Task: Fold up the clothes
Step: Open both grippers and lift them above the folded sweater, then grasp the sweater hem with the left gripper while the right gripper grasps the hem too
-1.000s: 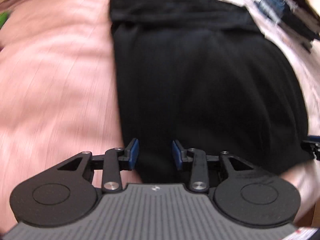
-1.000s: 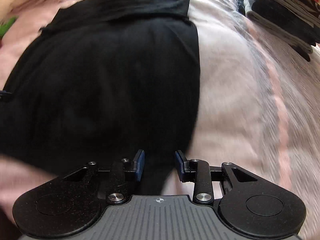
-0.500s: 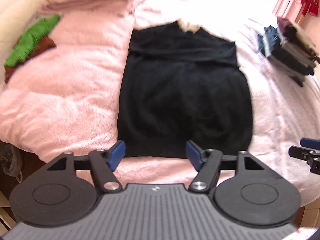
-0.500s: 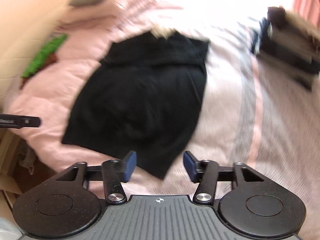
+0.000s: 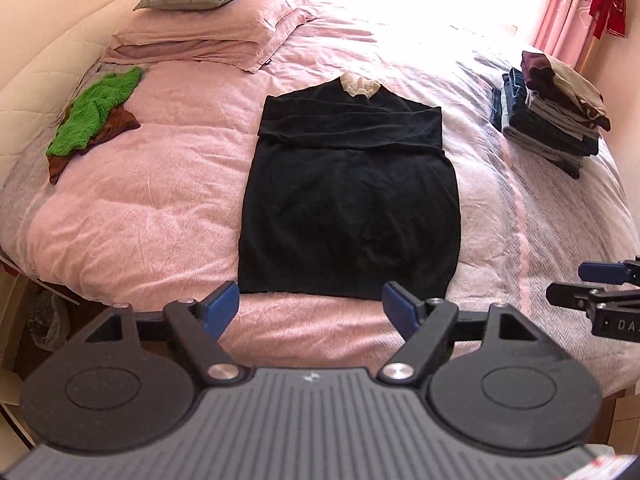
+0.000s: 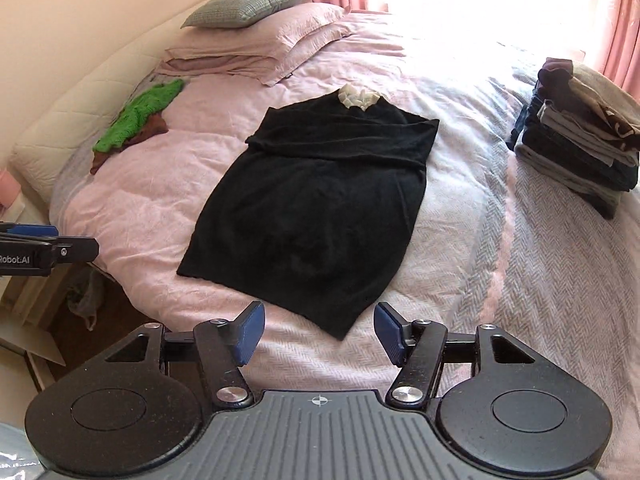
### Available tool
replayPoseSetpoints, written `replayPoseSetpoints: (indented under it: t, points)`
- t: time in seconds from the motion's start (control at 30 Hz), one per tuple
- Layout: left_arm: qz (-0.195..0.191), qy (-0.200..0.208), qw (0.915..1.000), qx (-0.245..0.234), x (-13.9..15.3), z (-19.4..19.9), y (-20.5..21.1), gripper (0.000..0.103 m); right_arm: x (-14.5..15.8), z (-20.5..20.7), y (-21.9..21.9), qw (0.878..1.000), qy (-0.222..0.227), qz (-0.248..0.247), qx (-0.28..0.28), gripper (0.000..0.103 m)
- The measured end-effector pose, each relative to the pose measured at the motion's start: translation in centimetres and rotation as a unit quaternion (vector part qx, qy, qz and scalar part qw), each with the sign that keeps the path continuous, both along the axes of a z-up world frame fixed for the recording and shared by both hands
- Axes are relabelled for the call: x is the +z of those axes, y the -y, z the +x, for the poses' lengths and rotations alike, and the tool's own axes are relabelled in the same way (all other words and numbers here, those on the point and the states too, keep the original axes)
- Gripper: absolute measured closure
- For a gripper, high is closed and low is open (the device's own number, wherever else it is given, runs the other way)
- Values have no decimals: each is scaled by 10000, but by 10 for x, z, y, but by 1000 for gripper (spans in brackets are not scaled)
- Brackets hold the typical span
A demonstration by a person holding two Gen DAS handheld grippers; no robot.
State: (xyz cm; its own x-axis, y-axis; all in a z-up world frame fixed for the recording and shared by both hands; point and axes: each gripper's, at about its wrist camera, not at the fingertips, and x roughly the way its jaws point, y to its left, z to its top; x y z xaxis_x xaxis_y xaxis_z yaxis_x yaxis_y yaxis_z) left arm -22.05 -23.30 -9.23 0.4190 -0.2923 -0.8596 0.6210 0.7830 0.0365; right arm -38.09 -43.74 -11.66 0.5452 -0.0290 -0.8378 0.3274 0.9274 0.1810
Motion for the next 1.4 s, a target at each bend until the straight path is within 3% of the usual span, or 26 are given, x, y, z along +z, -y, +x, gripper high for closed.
replayPoseSetpoints:
  t: [0.33,0.5,0.6,0.7,0.83,1.0,1.13,1.4]
  points:
    - [70,-154,9995,-277,-5,6,2,27,0,-1,0,9996,-142,97,-220,45]
    - [-55,-271,9986,-454,-24,34,-10,26,-16,5,11,9968,-139,439,-655,45]
    - [-292,-562,9972,-399,-44,67,-26,26,-32,10,23,9925,-114,741,-969,45]
    - [-518,-924,9941,-232,-72,109,-45,27,-49,15,36,9865,99,1081,-1227,45]
    - [-781,-1430,9865,-173,-121,165,-64,36,-84,27,46,9793,255,1307,-1524,45]
    - [-1119,-2227,9682,-207,-194,224,-70,43,-142,38,62,9672,246,1745,-1831,45]
    - [-1186,-2401,9629,-341,-241,252,-58,47,-185,43,73,9581,198,1923,-2115,45]
    - [-1685,-2931,9405,-324,-315,285,-49,47,-261,45,106,9386,169,2458,-2416,45]
